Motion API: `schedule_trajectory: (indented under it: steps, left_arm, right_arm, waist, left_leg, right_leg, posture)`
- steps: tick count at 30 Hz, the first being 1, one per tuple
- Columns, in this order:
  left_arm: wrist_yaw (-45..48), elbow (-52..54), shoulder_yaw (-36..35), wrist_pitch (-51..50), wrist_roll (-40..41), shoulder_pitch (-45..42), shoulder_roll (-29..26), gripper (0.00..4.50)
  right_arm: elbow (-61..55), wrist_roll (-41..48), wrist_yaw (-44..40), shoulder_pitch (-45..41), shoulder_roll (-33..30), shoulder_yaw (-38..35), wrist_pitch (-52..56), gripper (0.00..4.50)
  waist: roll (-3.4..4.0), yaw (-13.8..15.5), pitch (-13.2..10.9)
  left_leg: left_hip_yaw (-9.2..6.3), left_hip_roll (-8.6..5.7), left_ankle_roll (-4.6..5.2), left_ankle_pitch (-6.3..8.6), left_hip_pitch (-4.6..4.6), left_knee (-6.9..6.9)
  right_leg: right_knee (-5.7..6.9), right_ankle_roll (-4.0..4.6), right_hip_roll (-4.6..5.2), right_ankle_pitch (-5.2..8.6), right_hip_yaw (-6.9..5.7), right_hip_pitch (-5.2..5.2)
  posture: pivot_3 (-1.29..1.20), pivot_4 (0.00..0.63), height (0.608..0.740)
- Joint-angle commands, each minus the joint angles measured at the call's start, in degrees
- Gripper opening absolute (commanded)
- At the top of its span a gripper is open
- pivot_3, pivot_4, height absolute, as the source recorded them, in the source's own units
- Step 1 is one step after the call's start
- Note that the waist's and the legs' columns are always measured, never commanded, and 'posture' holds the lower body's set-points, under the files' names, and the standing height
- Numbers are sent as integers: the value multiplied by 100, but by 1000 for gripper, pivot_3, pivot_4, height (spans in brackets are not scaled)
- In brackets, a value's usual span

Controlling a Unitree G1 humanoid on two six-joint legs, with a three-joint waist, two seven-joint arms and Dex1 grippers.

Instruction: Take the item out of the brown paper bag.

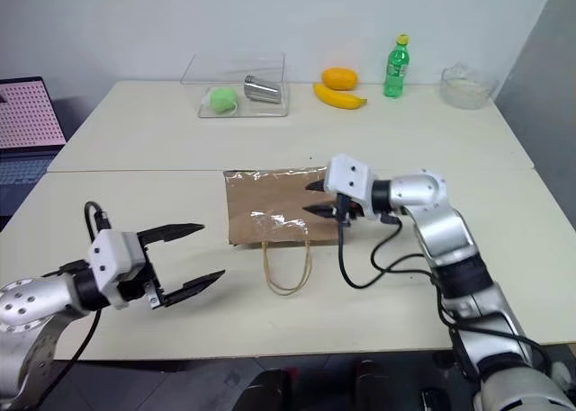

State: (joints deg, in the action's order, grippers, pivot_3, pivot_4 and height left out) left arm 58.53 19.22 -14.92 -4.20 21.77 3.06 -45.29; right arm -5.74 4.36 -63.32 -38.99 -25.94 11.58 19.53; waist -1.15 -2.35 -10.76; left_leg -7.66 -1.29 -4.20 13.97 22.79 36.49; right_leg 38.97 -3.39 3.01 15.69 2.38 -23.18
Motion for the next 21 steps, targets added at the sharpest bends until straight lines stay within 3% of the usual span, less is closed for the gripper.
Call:
schedule_trajectory:
  steps: [1,2,9,17,21]
  left_arm:
    - [322,-646,538,927,-502,-523,17,4500]
    - [485,-908,791,1297,-693,-753,30,4500]
    - [715,-2325,1786,2700,-1356,-1998,492,4500]
    - [707,-3242,2350,3653,-1627,-2576,1025,4500]
    - [795,-3605,2477,4049,-1650,-2787,1054,3635]
  right_arm:
    - [-1527,629,157,705,-321,-375,1034,3150]
    - [-2009,907,164,1083,-452,-498,1401,3417]
    - [-3773,1603,781,2842,-995,-818,2419,3417]
    - [-4115,1630,1339,3339,-1150,-705,2481,3417]
    - [-4153,1641,1421,3503,-1298,-692,2410,3454]
  waist:
    - [2,22,0]
    - [2,44,0]
    - [-2,33,3]
    - [-4,19,5]
    - [-4,19,5]
  left_leg:
    - [3,1,0,0,0,0]
    - [5,-1,0,0,0,0]
    - [13,2,2,0,-2,7]
    - [5,0,2,0,2,22]
    - [6,0,2,0,2,22]
  right_leg:
    - [-1,0,0,0,2,-1]
    - [-1,0,1,0,3,-1]
    - [1,-2,0,1,5,1]
    - [4,-3,-1,1,1,5]
    - [3,-4,-1,1,2,6]
  posture:
    - [0,150,740]
    - [0,150,740]
    - [0,150,740]
    - [0,150,740]
    - [0,150,740]
